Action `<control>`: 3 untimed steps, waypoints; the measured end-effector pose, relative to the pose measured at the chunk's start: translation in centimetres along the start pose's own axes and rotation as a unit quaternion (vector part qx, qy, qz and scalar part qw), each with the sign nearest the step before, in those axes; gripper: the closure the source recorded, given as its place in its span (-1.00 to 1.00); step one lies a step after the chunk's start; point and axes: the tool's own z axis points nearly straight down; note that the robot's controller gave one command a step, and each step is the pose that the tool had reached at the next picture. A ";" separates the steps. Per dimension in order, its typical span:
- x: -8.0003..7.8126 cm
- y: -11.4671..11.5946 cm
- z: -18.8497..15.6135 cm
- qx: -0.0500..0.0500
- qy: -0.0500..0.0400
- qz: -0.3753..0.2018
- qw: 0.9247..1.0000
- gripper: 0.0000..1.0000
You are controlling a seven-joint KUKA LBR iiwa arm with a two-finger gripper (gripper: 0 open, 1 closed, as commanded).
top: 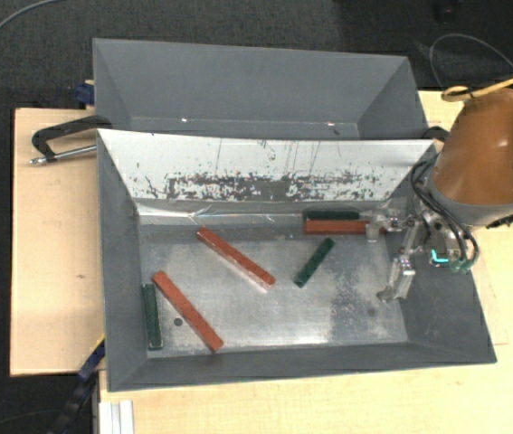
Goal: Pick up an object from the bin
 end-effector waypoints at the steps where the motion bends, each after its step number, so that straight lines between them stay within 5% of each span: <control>1: -5.9 7.4 8.5 -0.001 -0.005 0.072 0.997 -1.00; 2: -5.2 6.9 5.2 0.000 -0.006 -0.002 1.000 -1.00; 3: -4.5 7.4 3.7 0.001 -0.005 -0.222 0.975 -1.00</control>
Offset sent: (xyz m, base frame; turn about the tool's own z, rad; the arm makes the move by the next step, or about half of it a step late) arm 0.0561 0.0701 -0.0839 0.1468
